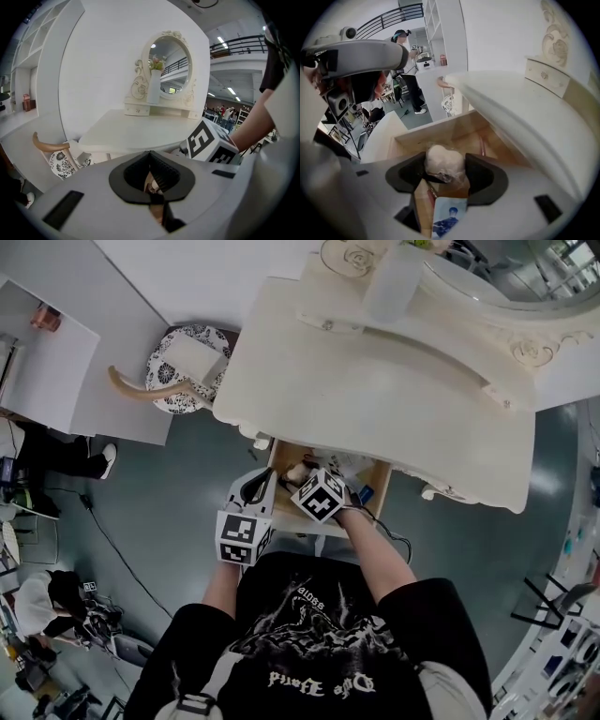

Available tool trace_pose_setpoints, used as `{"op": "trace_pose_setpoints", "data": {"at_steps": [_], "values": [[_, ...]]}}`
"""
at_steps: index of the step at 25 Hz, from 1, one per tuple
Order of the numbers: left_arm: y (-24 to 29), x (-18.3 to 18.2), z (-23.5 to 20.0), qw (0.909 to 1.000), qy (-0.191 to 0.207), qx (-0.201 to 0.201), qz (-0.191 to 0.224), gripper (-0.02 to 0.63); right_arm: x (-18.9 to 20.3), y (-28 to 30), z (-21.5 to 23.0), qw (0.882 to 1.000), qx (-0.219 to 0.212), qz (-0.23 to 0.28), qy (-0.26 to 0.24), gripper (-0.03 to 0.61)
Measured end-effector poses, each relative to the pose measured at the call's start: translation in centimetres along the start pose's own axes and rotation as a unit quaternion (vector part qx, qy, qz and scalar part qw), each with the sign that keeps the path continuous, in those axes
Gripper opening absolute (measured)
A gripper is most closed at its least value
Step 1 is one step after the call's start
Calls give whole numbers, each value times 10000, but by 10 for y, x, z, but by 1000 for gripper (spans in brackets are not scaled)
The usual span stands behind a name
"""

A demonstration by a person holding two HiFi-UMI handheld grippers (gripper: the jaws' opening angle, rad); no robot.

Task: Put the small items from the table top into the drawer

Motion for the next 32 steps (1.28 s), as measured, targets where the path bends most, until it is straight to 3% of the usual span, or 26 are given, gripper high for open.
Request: {"op": "trace_pose_setpoints", "data": {"at_steps": [20,23,28,32], "values": [[6,1,-11,9999,18,129,-108,15,13,18,1,9985,-10,-380,399,284],[6,2,-11,9999,17,116,-90,15,10,17,1,9985,-57,-328,445,301],[5,2,-11,9999,31,108,-93,15,6,2,6,9926,-172,-12,1203,310],[6,-6,-10,9999,69,113,-3,15,0,-19,11,9915,-107,276,1270,311]]}}
Point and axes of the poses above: the fingertips, and each gripper's own axes: y forward along the fingers, z to its right, x out of its underside, the point moved 4 cm from there along -y, backward along the fingers, and after that the axes turned 5 degrees about x, right-handed, at the moved point
